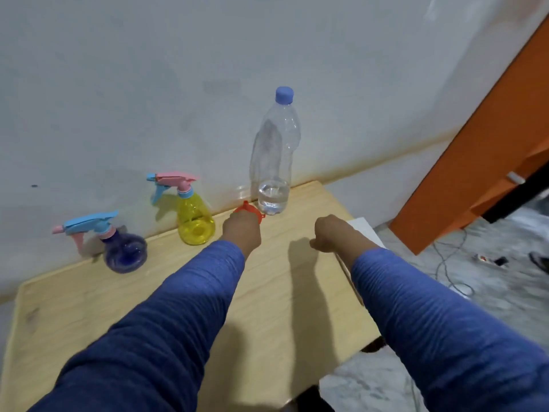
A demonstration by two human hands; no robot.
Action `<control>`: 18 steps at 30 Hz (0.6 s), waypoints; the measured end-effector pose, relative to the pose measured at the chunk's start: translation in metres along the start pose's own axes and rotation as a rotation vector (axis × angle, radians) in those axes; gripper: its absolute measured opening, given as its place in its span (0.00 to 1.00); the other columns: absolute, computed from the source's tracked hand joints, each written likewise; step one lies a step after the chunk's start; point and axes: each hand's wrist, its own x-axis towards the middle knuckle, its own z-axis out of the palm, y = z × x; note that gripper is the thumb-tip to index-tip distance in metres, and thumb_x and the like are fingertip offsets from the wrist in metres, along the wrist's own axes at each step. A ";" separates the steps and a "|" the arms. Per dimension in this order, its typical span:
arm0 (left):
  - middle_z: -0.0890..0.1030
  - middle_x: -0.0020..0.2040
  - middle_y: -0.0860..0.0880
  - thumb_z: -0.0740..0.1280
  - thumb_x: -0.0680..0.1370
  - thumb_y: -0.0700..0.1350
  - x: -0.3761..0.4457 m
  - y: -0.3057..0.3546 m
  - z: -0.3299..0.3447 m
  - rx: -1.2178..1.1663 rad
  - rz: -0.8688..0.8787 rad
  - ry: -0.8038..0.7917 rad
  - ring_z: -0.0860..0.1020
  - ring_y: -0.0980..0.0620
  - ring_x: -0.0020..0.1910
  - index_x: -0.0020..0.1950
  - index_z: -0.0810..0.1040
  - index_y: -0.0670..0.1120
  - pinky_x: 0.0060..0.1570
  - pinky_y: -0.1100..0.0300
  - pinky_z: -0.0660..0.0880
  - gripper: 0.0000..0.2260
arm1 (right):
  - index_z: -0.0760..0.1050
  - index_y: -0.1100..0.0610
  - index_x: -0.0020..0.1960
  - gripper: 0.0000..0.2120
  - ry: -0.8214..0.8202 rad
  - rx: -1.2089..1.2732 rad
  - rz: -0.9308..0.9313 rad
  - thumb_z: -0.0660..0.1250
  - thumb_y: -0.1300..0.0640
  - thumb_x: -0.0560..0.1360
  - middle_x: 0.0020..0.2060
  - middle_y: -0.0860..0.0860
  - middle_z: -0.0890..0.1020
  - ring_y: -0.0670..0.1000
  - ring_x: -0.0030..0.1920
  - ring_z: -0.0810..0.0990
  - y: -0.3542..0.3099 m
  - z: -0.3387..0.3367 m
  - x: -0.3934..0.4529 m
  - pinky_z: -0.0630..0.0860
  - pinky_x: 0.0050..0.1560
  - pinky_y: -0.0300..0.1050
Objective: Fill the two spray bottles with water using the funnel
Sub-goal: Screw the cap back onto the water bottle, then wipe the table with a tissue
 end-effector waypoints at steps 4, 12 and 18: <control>0.78 0.52 0.46 0.64 0.76 0.43 -0.008 0.031 -0.012 0.068 0.205 0.022 0.78 0.47 0.51 0.51 0.76 0.43 0.41 0.58 0.71 0.07 | 0.71 0.63 0.58 0.15 0.075 0.013 0.060 0.61 0.53 0.77 0.58 0.58 0.76 0.59 0.58 0.75 0.020 -0.003 -0.030 0.73 0.52 0.49; 0.74 0.61 0.45 0.64 0.76 0.45 -0.020 0.129 0.001 -0.021 0.479 -0.032 0.76 0.46 0.56 0.63 0.74 0.45 0.46 0.56 0.72 0.15 | 0.73 0.60 0.53 0.12 0.060 0.127 0.191 0.59 0.53 0.77 0.60 0.57 0.76 0.57 0.58 0.75 0.084 0.031 -0.067 0.72 0.52 0.46; 0.70 0.68 0.49 0.64 0.76 0.46 -0.025 0.174 0.049 -0.146 0.596 -0.146 0.70 0.47 0.66 0.69 0.69 0.49 0.59 0.55 0.69 0.20 | 0.67 0.55 0.70 0.21 0.063 0.379 0.233 0.61 0.54 0.78 0.69 0.53 0.71 0.54 0.69 0.68 0.106 0.085 -0.086 0.66 0.67 0.47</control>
